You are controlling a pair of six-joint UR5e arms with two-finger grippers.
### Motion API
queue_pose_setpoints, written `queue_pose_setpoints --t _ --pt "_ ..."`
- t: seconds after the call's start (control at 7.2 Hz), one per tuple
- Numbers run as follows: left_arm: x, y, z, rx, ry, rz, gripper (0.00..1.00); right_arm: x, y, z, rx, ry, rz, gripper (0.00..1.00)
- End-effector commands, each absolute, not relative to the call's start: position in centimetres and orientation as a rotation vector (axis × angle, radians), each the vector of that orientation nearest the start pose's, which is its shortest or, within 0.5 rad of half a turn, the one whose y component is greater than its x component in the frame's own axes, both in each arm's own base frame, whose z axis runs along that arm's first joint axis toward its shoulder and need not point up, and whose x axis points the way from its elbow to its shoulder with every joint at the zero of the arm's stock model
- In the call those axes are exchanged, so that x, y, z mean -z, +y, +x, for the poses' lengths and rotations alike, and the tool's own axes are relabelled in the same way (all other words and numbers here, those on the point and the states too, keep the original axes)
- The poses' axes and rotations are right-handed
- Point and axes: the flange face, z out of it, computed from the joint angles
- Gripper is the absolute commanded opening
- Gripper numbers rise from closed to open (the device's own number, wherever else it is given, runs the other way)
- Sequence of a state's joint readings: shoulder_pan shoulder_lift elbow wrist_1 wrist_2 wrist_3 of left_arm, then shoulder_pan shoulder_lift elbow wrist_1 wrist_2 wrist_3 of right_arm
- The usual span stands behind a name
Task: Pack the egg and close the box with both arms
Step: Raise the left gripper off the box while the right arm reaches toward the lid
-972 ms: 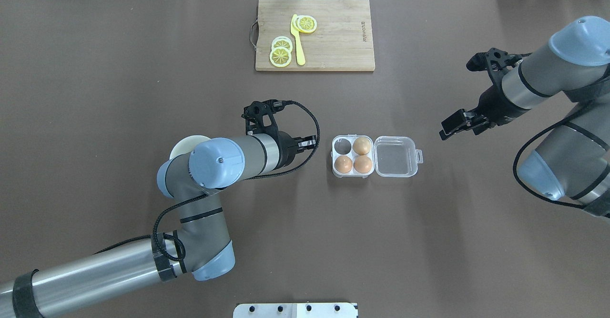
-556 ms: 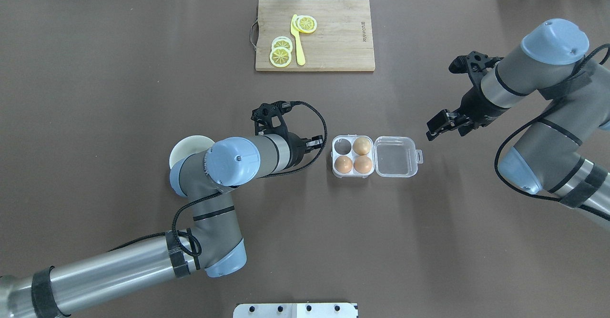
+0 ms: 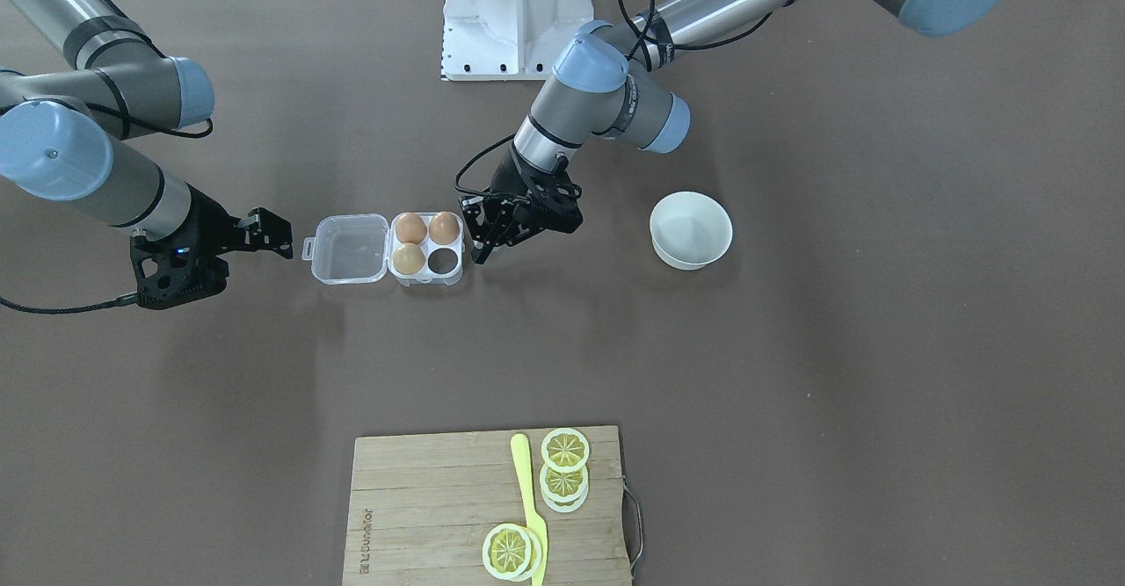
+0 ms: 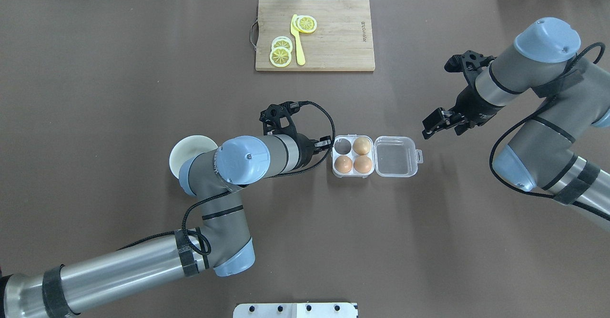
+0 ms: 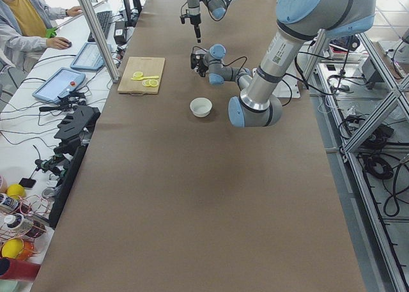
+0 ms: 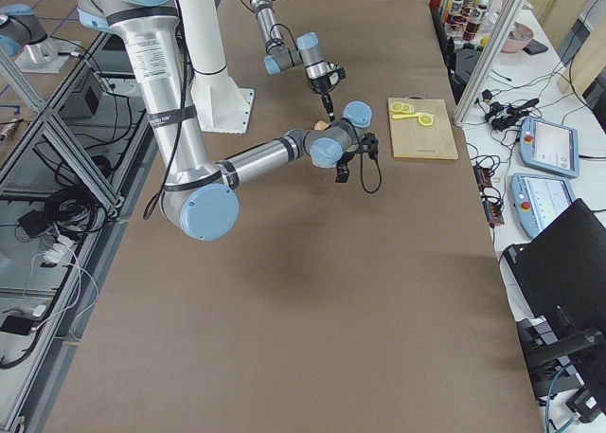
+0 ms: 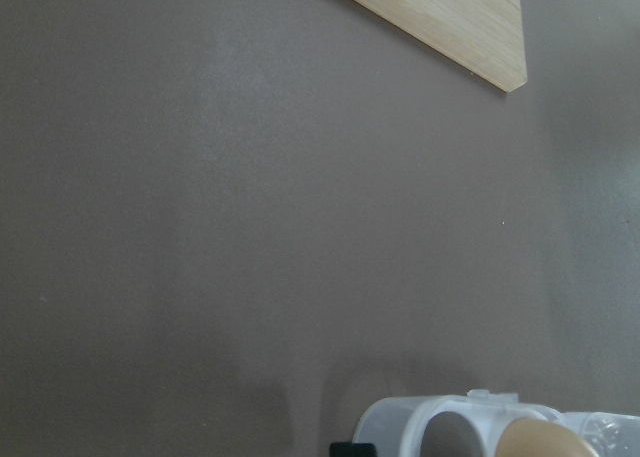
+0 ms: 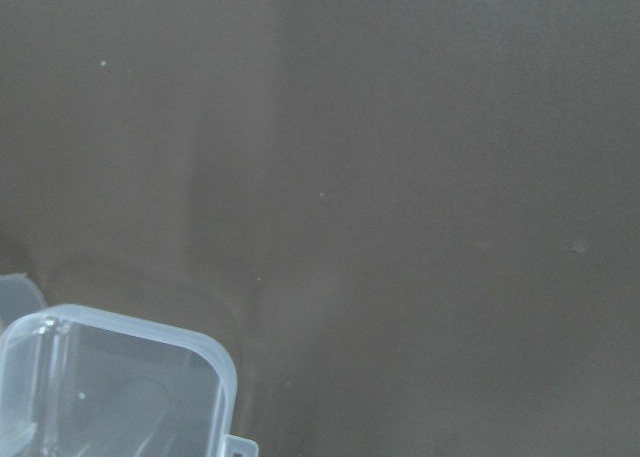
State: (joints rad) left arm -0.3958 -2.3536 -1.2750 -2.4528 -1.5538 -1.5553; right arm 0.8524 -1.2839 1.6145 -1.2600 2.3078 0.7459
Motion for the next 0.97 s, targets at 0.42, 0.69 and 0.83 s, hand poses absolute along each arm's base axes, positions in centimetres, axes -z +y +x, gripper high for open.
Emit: queue_pose_setpoints --t 0.42,0.69,0.83 --pt "-20.7 -41.8 65.4 0.324 1.339 0.297 0.0 -45.8 -49.4 -37.4 0.231 -0.903 -0.037 0.0" --pt "-20.6 -41.8 65.3 0.324 1.34 0.297 0.0 -45.5 -49.0 -37.8 0.239 -0.909 -0.042 0.0" --pt "-20.6 -41.8 65.3 0.324 1.342 0.297 0.0 -45.3 -48.8 -38.0 0.245 -0.912 -0.042 0.0"
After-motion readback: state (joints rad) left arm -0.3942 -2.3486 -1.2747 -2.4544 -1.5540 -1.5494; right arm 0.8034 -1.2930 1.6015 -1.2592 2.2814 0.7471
